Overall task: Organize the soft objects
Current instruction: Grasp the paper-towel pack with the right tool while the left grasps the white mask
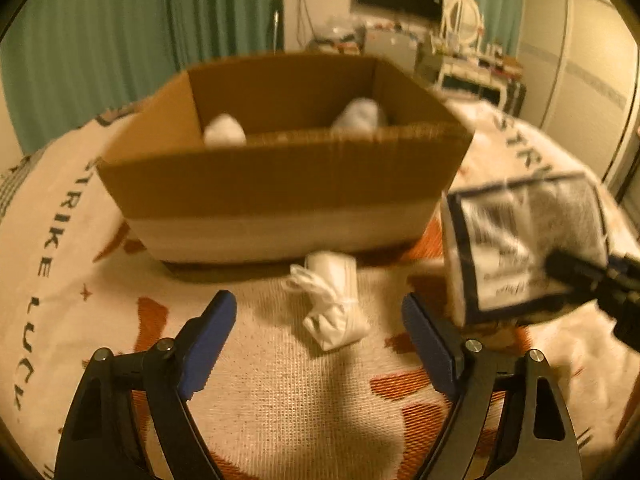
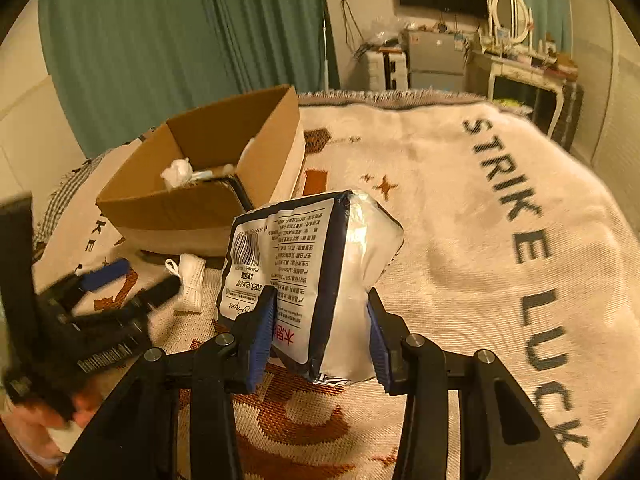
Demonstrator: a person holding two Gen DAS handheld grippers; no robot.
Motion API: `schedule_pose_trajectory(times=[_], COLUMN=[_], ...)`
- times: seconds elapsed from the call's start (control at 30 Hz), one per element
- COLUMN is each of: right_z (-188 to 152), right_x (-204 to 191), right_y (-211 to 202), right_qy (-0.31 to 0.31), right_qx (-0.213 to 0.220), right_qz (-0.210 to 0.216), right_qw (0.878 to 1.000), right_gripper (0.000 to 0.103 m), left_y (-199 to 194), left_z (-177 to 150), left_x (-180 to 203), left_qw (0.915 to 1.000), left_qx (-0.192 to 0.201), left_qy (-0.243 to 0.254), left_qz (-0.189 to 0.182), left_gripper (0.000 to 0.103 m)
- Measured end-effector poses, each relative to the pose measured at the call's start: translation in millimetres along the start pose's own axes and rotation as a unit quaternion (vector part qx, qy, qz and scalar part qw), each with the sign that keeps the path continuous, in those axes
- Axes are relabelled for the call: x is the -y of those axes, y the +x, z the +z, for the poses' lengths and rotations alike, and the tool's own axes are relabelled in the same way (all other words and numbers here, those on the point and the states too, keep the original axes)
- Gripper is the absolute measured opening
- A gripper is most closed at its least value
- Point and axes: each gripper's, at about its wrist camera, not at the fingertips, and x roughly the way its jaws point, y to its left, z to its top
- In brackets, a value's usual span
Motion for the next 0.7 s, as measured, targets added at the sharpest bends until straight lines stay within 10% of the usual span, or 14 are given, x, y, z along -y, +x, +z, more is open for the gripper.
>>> schedule_pose_trajectory(times=[0.2, 0.43, 0.7], right_z=[-1, -7, -17], right_x=[10, 12, 14], right_y=[11, 7, -8], right_qy=[0.015, 0.031, 0.041], right_qx=[-0.008, 0.000, 0.018], right_qz=[0.013, 0.007, 0.003], right_qw=[1.000, 0.999, 0.999], right_gripper=[0.042, 0.043, 0.043], left_y=[17, 32, 7], left_z=[3, -2, -13], left_x=[1, -6, -18], left_qw=[0.9999, 0.9986, 0.9982], left_qx=[-0.011, -0.044, -0.041], left_qy=[-0.006, -0.016, -0.032], left_qz=[-0.004, -0.024, -0.028], left_gripper=[0.075, 0.035, 0.035])
